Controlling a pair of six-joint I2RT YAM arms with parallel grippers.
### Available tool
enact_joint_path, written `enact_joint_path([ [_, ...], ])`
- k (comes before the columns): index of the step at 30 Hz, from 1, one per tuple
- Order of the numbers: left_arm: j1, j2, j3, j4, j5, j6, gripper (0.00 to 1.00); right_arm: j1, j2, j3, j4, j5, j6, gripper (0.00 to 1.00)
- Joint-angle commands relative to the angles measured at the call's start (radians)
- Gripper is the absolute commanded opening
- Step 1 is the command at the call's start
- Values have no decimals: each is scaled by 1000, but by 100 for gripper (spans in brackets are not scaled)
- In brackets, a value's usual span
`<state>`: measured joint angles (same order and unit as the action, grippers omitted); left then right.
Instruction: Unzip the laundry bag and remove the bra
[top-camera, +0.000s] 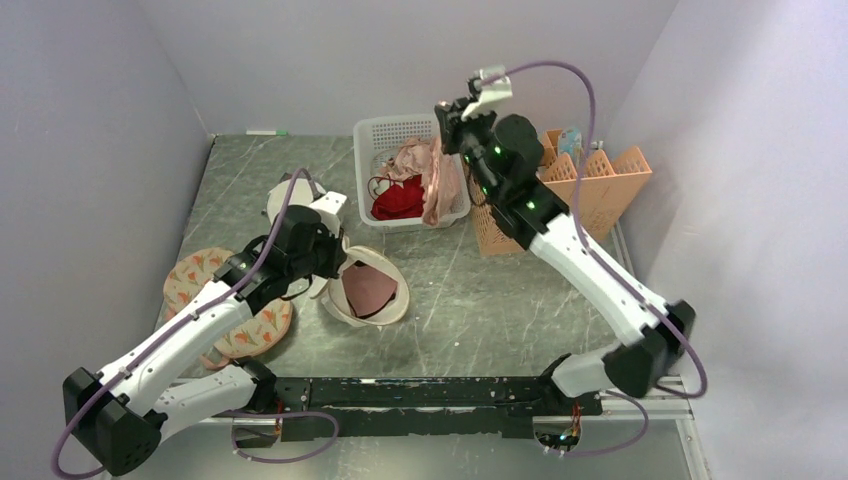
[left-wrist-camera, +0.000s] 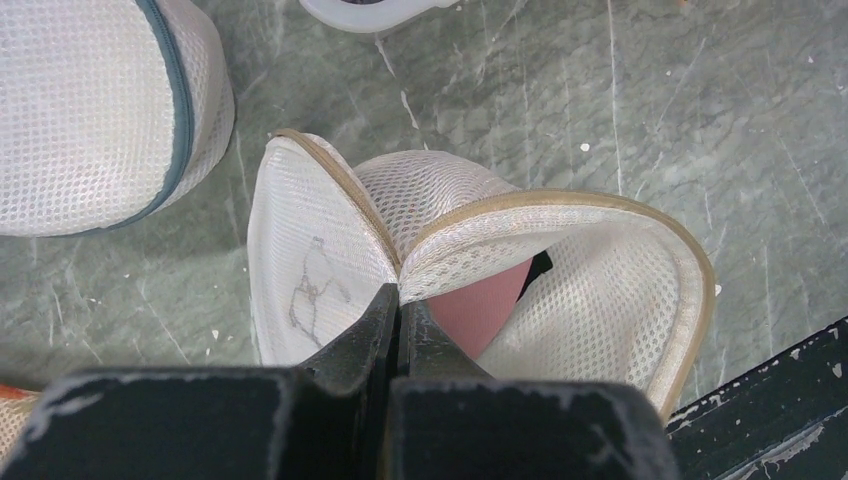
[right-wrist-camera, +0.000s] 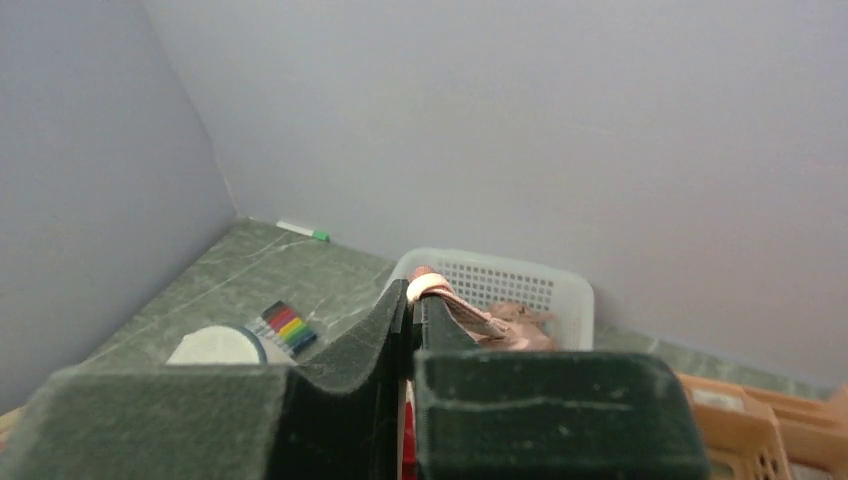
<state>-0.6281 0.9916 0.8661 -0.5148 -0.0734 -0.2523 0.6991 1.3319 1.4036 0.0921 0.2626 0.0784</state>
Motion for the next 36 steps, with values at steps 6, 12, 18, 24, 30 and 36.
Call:
enact_joint_path([
  [6, 52, -29, -15, 59, 91, 18, 7, -55, 376, 149, 75, -63, -40, 4],
  [12, 69, -20, -16, 67, 133, 22, 7, -53, 546, 113, -2, -74, 118, 4],
  [18, 110, -14, -22, 82, 183, 24, 7, -51, 761, 239, -107, -253, 216, 0],
  [24, 130, -8, -24, 87, 200, 24, 7, -47, 887, 359, -251, -155, 226, 5],
  [30, 140, 1, -24, 88, 206, 24, 7, -44, 924, 518, -466, -37, 142, 24],
  [36, 164, 20, -23, 95, 234, 26, 7, -33, 704, 363, -539, -42, 99, 45],
])
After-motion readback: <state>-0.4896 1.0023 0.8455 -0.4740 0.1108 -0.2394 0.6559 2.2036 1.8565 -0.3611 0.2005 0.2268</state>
